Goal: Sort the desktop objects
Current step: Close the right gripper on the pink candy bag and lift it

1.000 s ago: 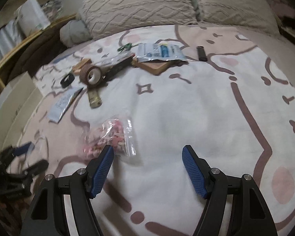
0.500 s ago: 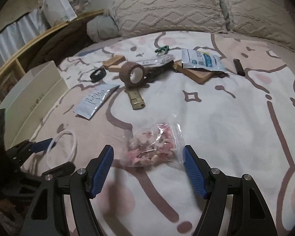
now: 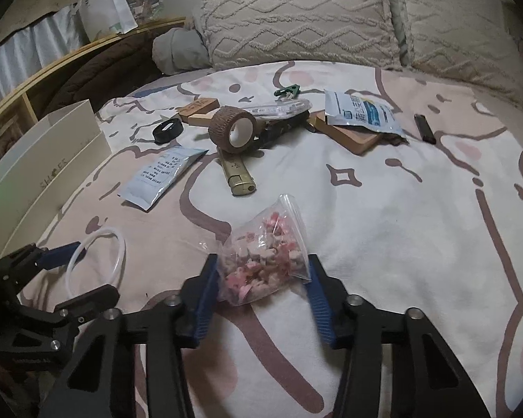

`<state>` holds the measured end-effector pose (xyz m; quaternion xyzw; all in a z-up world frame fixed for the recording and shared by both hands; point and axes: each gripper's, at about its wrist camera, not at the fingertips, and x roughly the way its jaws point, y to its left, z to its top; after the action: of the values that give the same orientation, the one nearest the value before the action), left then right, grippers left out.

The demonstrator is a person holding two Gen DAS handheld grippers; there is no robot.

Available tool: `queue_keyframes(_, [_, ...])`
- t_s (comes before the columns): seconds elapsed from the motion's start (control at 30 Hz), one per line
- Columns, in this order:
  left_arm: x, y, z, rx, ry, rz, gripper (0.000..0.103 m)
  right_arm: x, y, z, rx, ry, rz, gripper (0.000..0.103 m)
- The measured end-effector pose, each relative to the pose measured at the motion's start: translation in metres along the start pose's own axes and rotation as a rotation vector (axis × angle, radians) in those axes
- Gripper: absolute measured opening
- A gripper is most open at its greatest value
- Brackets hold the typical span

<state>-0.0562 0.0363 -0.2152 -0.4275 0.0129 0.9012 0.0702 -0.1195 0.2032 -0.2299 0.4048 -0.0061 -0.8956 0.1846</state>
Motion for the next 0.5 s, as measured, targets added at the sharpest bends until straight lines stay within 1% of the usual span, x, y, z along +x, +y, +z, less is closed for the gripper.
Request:
queue_keyframes(0.07, [0.000, 0.000, 0.000, -0.003, -0.002, -0.001, 0.084, -0.002, 0.003, -0.001, -0.018, -0.012, -0.011, 0.037])
queue_keyframes(0.1, [0.000, 0.000, 0.000, -0.003, -0.002, -0.001, 0.084, -0.003, 0.005, -0.001, -0.025, -0.018, -0.015, 0.035])
queue_keyframes(0.13, [-0.001, 0.001, 0.000, -0.004, -0.003, -0.002, 0.084, -0.004, 0.006, -0.002, -0.032, -0.025, -0.016, 0.031])
queue_keyframes(0.17, [-0.001, 0.001, 0.000, -0.005, -0.004, -0.003, 0.084, -0.005, 0.007, -0.002, -0.037, -0.032, -0.017, 0.030])
queue_keyframes(0.27, [-0.001, 0.001, 0.000, -0.009, -0.005, -0.004, 0.084, -0.008, 0.010, -0.003, -0.046, -0.050, -0.020, 0.028])
queue_keyframes(0.33, [-0.001, 0.002, 0.000, -0.010, -0.006, -0.005, 0.084, -0.011, 0.010, -0.004, -0.039, -0.043, 0.003, 0.028])
queue_keyframes(0.4, [-0.001, 0.001, 0.000, -0.009, -0.005, -0.006, 0.084, -0.009, 0.011, -0.008, -0.026, 0.028, 0.038, 0.028])
queue_keyframes(0.43, [-0.001, 0.001, 0.000, -0.009, -0.004, -0.005, 0.084, -0.009, 0.012, -0.011, -0.027, 0.058, 0.038, 0.028])
queue_keyframes(0.5, [-0.001, 0.001, 0.000, -0.008, -0.005, -0.004, 0.084, -0.015, 0.020, -0.017, -0.067, 0.071, 0.006, 0.033])
